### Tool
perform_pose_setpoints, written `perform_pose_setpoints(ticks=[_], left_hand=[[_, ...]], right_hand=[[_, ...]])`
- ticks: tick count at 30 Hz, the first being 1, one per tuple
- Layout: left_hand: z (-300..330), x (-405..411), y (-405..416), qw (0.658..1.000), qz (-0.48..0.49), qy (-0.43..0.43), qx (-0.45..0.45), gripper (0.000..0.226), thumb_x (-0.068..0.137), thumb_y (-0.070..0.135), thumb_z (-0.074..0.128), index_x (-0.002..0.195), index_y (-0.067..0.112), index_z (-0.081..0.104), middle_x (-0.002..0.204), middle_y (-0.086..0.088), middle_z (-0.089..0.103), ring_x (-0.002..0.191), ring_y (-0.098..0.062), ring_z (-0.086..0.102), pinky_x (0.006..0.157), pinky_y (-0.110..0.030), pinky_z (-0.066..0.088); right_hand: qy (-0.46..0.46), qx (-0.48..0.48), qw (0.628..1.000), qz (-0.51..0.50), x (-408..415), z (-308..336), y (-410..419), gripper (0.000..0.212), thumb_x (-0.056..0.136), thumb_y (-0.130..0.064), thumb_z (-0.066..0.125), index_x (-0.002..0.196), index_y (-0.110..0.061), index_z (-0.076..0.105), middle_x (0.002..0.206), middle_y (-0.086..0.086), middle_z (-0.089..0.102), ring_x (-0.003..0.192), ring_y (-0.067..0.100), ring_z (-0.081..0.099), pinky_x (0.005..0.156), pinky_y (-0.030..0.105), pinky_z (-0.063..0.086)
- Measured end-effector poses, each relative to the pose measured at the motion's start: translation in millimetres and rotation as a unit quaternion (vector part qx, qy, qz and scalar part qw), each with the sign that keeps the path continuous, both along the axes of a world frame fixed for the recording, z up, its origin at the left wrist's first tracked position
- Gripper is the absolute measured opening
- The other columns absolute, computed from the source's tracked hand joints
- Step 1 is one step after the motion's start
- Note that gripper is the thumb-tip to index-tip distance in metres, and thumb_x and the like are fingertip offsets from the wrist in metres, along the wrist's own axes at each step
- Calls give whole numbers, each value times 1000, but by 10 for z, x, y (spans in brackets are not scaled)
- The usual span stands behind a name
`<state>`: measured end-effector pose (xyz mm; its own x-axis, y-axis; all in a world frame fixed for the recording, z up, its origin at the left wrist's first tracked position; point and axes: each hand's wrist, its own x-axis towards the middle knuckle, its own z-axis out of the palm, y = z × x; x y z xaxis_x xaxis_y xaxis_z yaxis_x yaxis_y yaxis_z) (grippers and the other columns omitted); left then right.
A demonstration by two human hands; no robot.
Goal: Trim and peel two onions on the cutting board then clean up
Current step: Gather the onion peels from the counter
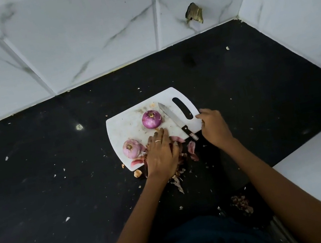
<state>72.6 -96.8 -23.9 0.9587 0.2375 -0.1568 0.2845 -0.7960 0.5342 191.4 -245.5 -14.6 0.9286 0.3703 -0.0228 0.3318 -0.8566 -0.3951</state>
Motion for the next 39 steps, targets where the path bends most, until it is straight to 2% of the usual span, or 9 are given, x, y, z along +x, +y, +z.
perform_pose_setpoints(ticks=[3, 6, 10, 18, 23, 28, 34, 37, 39], left_hand=[[-37, -15, -24, 999, -45, -1, 23, 56, 104, 39, 28, 154, 15, 20, 162, -5, 19, 150, -21, 9, 123, -38, 3], [-9, -76, -40, 997, -63, -36, -38, 54, 103, 40, 26, 151, 17, 31, 157, -6, 31, 148, -19, 21, 122, -38, 13], [9, -150, 42, 987, 37, -124, -91, 43, 103, 25, 35, 143, 13, 47, 147, -8, 47, 139, -21, 37, 116, -34, 25], [51, -167, 46, 981, 84, -91, -149, 70, 96, 52, 14, 155, 14, 20, 159, -10, 28, 147, -19, 22, 121, -39, 18], [-64, -321, 77, 974, 71, -80, -201, 77, 91, 69, 10, 152, 26, 29, 152, -4, 41, 142, -19, 34, 115, -46, 31], [11, -549, 81, 952, 121, -157, -234, 71, 93, 61, 17, 144, 21, 45, 148, -1, 46, 140, -12, 35, 116, -34, 27], [-168, -509, -86, 972, 86, -111, -187, 75, 91, 60, 12, 152, 19, 28, 158, 7, 25, 144, 2, 6, 116, -15, -1], [-207, -462, -189, 954, 113, -119, -250, 63, 98, 47, 19, 151, 16, 29, 158, 4, 25, 146, -3, 12, 122, -25, 6], [-176, -423, -247, 934, 135, -127, -305, 57, 99, 39, 22, 149, 14, 34, 156, 1, 31, 144, -4, 19, 122, -25, 11]], right_hand=[[-31, 11, 999, -11, -62, -68, -40, 32, 89, 7, 47, 113, -2, 66, 116, 12, 64, 104, 29, 53, 85, 38, 48], [-63, 19, 997, -28, -120, -93, -49, 24, 90, 2, 51, 106, -1, 68, 107, 11, 66, 98, 25, 54, 78, 35, 50], [-114, 111, 987, -8, -243, 41, 84, 20, 86, 0, 57, 101, -4, 69, 99, 8, 65, 93, 22, 56, 73, 27, 47], [-10, 27, 978, 207, -478, 124, 687, 36, 96, -15, 44, 130, -9, 53, 132, 7, 53, 120, 25, 46, 101, 38, 38], [34, 37, 968, 246, -634, -71, 529, 37, 98, -17, 42, 133, -8, 50, 132, 7, 55, 125, 22, 46, 105, 39, 38], [6, 245, 965, 96, -832, -11, 311, 32, 95, -6, 43, 123, -4, 60, 119, 9, 62, 116, 18, 52, 103, 34, 40], [192, 317, 928, -45, -1077, -65, 452, 41, 103, -19, 36, 143, -8, 39, 151, 6, 33, 139, 8, 21, 119, 42, 17], [189, 301, 933, -54, -1232, -115, 543, 42, 104, -17, 32, 145, -9, 34, 154, 6, 28, 140, 4, 13, 119, 26, -1], [208, 332, 918, -66, -1305, -95, 597, 41, 104, -15, 31, 144, -8, 35, 153, 6, 31, 143, 12, 21, 114, 13, 3]])
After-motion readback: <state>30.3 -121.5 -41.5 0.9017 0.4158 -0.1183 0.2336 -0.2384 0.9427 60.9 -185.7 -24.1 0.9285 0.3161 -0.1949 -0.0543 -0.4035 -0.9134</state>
